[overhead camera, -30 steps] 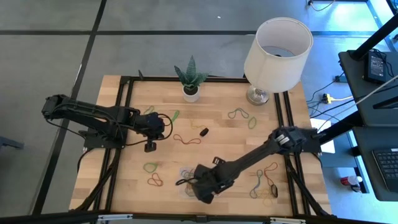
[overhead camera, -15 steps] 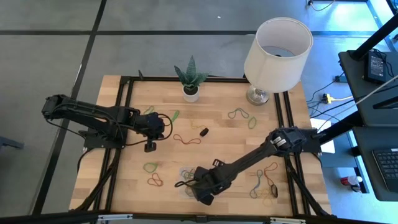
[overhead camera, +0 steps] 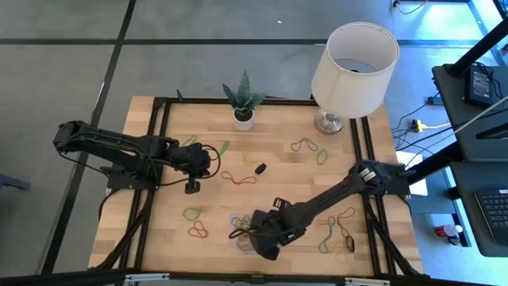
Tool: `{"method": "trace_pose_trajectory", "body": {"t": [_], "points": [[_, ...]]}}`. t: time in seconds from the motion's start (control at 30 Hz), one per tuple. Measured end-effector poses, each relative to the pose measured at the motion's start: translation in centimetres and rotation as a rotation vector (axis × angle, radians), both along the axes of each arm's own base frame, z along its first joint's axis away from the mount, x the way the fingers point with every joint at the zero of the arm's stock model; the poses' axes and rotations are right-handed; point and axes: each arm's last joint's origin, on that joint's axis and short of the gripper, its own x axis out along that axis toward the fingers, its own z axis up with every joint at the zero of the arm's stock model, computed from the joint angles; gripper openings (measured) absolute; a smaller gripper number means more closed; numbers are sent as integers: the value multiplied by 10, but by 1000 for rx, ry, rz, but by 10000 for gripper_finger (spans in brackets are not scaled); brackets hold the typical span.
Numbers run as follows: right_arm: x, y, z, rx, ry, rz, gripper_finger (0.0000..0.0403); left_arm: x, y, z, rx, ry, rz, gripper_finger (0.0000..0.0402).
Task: Pick and place rubber bands into bin
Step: Put the red rubber band into the transparent bin
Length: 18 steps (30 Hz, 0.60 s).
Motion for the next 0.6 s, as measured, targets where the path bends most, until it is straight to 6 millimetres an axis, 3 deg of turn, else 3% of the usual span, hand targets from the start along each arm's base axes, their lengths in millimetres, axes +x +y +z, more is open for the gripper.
{"method": "trace_pose_trajectory", "body": {"t": [0.27,0.43,0.6], "points": [[-27,-7,30,-53,-92,50,13,3,0,2,-5,-39,3,4],[-56,-25,29,10,-205,-14,11,9,-1,5,-16,-98,12,4],[-100,-49,16,74,-335,-130,6,20,-1,1,10,-125,-25,5]]}}
